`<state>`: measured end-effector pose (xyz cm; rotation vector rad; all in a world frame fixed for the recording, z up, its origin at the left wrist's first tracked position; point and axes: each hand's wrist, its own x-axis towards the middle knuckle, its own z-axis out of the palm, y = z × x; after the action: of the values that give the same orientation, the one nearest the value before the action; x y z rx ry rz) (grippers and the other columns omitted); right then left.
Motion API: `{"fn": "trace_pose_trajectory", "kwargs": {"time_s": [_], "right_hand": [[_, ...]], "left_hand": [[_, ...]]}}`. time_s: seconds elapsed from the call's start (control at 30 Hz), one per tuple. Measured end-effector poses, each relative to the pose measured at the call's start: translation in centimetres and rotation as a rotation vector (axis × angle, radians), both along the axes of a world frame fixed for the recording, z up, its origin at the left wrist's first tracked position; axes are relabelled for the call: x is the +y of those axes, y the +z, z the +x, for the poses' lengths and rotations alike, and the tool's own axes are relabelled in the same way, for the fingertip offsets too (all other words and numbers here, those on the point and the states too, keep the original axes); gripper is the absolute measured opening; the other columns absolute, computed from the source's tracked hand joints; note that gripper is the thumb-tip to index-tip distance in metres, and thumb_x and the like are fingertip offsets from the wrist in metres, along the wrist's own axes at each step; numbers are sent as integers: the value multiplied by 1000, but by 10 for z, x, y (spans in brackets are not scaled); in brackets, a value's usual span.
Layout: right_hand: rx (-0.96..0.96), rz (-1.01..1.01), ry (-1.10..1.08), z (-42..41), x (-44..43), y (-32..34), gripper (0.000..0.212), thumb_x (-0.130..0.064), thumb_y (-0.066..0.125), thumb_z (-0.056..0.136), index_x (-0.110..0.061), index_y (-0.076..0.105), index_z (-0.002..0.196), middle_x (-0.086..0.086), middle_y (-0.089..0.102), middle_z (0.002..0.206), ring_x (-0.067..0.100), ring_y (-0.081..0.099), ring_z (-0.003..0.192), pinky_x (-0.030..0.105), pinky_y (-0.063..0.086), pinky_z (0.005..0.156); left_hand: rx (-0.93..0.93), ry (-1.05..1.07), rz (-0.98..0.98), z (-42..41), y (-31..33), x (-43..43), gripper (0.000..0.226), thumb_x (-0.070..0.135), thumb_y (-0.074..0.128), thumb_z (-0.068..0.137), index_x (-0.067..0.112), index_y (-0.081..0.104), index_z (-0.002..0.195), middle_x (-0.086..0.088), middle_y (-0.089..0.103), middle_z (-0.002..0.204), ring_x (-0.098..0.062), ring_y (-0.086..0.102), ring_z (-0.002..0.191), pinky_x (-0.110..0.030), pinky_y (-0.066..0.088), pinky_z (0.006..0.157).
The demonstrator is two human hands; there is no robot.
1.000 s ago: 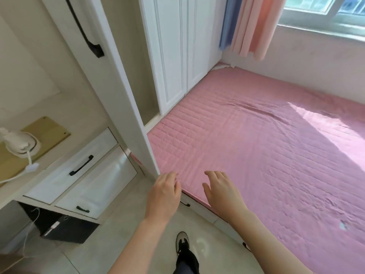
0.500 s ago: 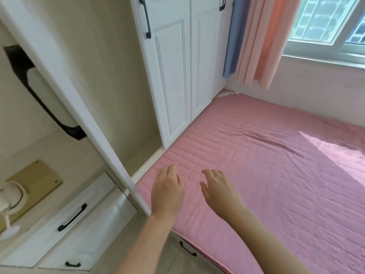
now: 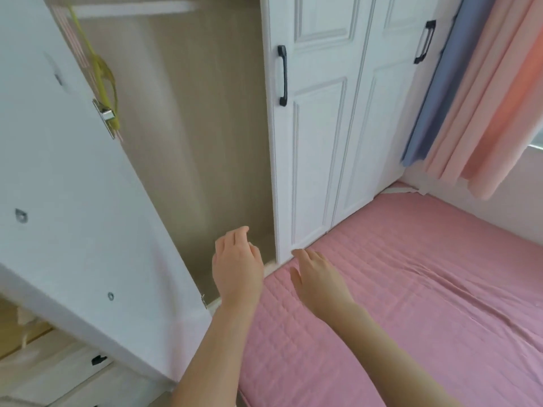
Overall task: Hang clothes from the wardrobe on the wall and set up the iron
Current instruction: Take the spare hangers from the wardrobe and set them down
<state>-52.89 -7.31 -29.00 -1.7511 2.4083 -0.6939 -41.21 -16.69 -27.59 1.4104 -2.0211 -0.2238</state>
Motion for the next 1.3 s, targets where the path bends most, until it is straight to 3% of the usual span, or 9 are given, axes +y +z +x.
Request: {"fn": "trace_pose_trajectory", "kwargs": {"time_s": [0.47, 0.6, 0.7, 0.77, 0.87, 1.07, 1.3], "right_hand": [[39, -152, 326, -33, -181, 90, 34, -25, 41, 99, -10, 49, 129, 5, 59, 121, 23, 50, 115, 36, 48, 91], [39, -183, 383, -29, -231, 121, 23, -21, 42, 97, -8, 53, 111, 6, 60, 99, 24, 56, 91, 39, 53, 76], [34, -206, 429, -25, -264, 143, 16, -18, 42, 95, -5, 50, 100, 6, 52, 85, 28, 48, 79, 32, 40, 61], [19, -222, 453, -23, -285, 156, 19, -18, 43, 95, -4, 51, 106, 11, 57, 92, 32, 51, 87, 32, 37, 62], [-9, -228, 492, -18, -315, 169, 29, -20, 45, 96, -4, 51, 119, 14, 61, 107, 34, 55, 99, 34, 43, 69], [-55, -233, 538, -9, -365, 187, 29, -21, 46, 95, -5, 52, 118, 14, 63, 109, 35, 60, 97, 42, 52, 79], [-175, -217, 577, -3, -412, 200, 36, -24, 45, 96, -8, 51, 127, 12, 64, 115, 32, 61, 101, 41, 53, 83]], "left_hand": [[63, 311, -129, -7, 87, -138, 35, 6, 49, 91, 8, 55, 125, -9, 61, 120, -28, 49, 114, -42, 52, 76], [63, 331, -186, -7, 116, -174, 36, 3, 48, 90, 7, 53, 125, -10, 58, 123, -28, 46, 117, -43, 50, 78], [71, 343, -244, -6, 142, -200, 39, 2, 47, 89, 5, 51, 127, -11, 53, 129, -28, 41, 125, -43, 51, 83], [73, 354, -296, -4, 158, -219, 40, 0, 47, 87, 2, 50, 127, -13, 52, 129, -29, 40, 127, -42, 48, 90], [55, 406, -342, 3, 179, -249, 40, -2, 49, 84, -1, 49, 124, -18, 52, 126, -33, 42, 124, -40, 40, 98], [127, 475, -263, 20, 212, -306, 42, -3, 48, 84, -9, 44, 126, -26, 48, 125, -40, 40, 122, -43, 35, 104], [266, 590, 65, 27, 231, -344, 44, 16, 47, 93, -9, 39, 128, -26, 47, 131, -42, 46, 121, -44, 42, 95]]}}
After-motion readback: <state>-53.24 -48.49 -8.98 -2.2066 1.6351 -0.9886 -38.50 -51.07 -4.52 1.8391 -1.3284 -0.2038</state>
